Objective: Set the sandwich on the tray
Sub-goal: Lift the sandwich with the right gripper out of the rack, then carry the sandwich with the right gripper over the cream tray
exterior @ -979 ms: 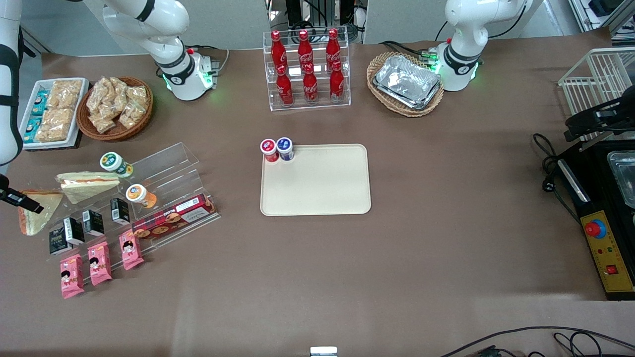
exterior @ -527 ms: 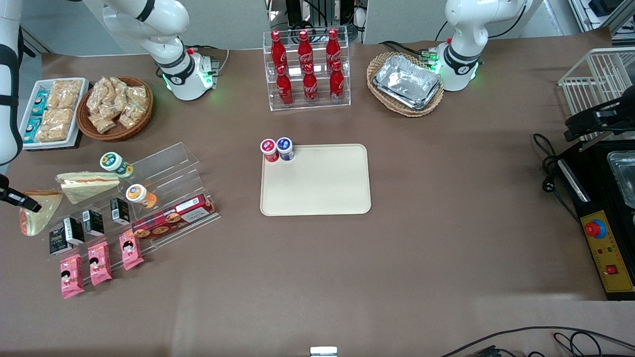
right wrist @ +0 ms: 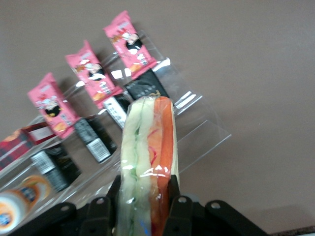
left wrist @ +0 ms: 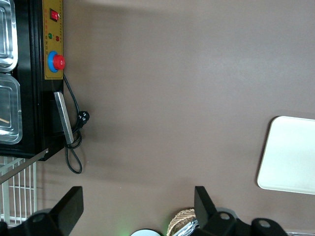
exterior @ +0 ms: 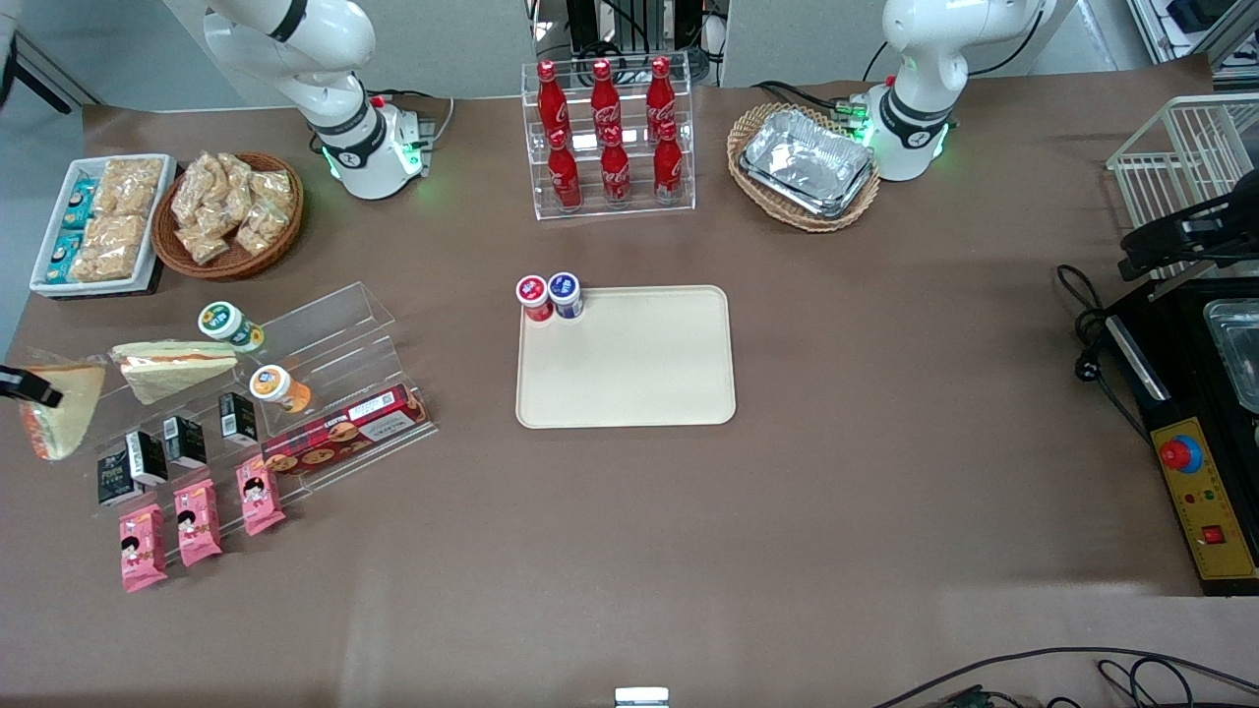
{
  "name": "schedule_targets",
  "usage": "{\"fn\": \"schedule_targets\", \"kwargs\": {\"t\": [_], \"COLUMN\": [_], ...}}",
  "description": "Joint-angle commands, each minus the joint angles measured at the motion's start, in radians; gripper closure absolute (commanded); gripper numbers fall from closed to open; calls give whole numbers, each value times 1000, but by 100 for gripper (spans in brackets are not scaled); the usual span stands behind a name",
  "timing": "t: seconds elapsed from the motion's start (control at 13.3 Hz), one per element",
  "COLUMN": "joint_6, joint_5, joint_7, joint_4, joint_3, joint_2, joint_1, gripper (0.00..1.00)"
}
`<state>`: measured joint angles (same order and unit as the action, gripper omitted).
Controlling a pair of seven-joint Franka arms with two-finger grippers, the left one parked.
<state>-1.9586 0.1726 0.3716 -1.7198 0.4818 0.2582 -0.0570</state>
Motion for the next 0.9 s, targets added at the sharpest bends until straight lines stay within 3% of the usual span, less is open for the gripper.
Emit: {"fn": "schedule_targets", "kwargs": {"t": [0.0, 0.38, 0.53, 0.83], "joint_6": [252, 431, 463, 452], "joint_5": [15, -22, -56, -64], "joint_7": [50, 113, 171, 202], "joint_4": [224, 325, 356, 356], "joint_3": [-5, -34, -37, -46], "joint_2": [41, 18, 9, 4], "joint_1": [35, 132, 230, 438], "gripper": [61, 60, 60, 60]}}
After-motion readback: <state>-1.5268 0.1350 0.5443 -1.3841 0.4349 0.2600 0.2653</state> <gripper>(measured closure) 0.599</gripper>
